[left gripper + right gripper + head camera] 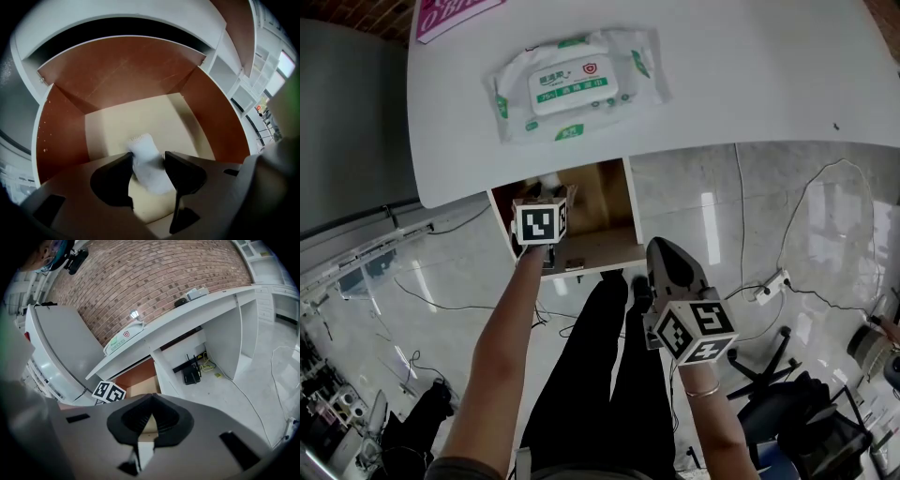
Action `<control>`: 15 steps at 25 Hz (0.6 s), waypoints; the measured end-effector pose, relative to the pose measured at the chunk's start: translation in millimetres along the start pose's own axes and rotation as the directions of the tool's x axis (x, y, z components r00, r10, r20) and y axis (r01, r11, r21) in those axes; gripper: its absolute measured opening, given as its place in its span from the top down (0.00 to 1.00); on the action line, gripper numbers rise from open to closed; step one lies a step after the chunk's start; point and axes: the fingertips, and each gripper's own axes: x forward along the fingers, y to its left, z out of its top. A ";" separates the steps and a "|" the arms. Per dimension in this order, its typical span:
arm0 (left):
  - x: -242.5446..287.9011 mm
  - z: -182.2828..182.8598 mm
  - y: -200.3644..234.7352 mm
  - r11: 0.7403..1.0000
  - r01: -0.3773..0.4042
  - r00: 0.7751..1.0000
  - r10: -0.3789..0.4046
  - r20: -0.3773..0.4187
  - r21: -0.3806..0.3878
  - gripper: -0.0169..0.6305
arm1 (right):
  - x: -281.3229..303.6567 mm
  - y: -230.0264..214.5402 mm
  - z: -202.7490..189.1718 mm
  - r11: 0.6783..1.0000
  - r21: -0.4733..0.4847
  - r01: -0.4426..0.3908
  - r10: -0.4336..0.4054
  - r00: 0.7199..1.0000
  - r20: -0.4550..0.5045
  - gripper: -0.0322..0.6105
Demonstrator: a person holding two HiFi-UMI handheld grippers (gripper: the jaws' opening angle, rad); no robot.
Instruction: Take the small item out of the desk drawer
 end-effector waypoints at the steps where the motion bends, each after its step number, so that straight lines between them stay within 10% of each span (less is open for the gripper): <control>1: 1.2 0.1 0.5 1.000 -0.001 1.000 0.001 -0.003 0.002 0.64 | -0.1 -0.6 -0.9 1.000 0.003 0.001 -0.001 1.000 -0.001 0.94; 15: 17.1 1.8 -3.0 0.999 -0.027 0.999 0.026 -0.032 -0.025 0.64 | -2.2 -3.6 -13.8 0.999 0.027 0.018 -0.018 1.000 -0.024 0.94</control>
